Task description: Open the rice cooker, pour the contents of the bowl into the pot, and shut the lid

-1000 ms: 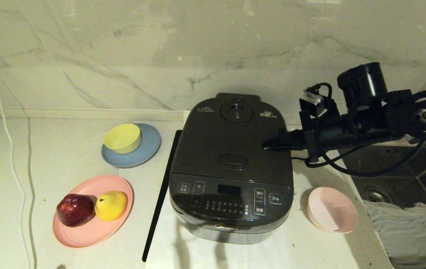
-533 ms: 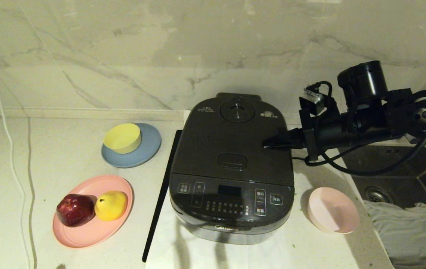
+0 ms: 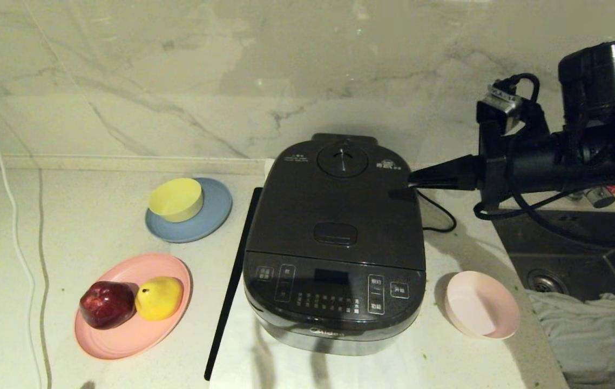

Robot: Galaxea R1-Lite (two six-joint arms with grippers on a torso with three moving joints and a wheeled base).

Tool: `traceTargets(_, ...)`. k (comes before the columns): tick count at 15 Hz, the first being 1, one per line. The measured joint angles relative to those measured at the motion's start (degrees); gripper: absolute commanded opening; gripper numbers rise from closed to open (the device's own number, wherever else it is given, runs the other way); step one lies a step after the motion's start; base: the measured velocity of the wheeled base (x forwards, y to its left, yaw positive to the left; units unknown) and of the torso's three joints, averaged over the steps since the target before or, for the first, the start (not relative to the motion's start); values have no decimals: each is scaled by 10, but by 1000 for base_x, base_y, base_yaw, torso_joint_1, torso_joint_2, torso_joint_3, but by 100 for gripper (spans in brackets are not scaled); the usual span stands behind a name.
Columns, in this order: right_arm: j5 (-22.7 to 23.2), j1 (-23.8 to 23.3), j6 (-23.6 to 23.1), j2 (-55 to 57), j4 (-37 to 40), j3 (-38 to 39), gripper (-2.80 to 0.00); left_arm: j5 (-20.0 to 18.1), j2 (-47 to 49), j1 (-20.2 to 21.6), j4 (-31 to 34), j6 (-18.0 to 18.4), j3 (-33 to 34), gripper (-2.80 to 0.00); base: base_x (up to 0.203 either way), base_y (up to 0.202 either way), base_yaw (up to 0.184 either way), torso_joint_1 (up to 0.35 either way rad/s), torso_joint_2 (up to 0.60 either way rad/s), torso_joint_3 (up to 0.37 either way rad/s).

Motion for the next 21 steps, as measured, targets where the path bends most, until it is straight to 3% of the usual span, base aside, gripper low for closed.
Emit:
traceTargets(3,-29,17,-4,-33,44,2,-280,0,0,0,0,0,0,-280,0,0,0,0,0,0)
traceTargets(9,-191,115,-73,-65,159,32,-280,0,0,0,0,0,0,-280,0,0,0,0,0,0)
traceTargets(15,-218,182,-74,-87,159,80,-280,0,0,0,0,0,0,-280,0,0,0,0,0,0)
traceTargets(21,-219,191,-72,-89,157,80,-280,0,0,0,0,0,0,-280,0,0,0,0,0,0)
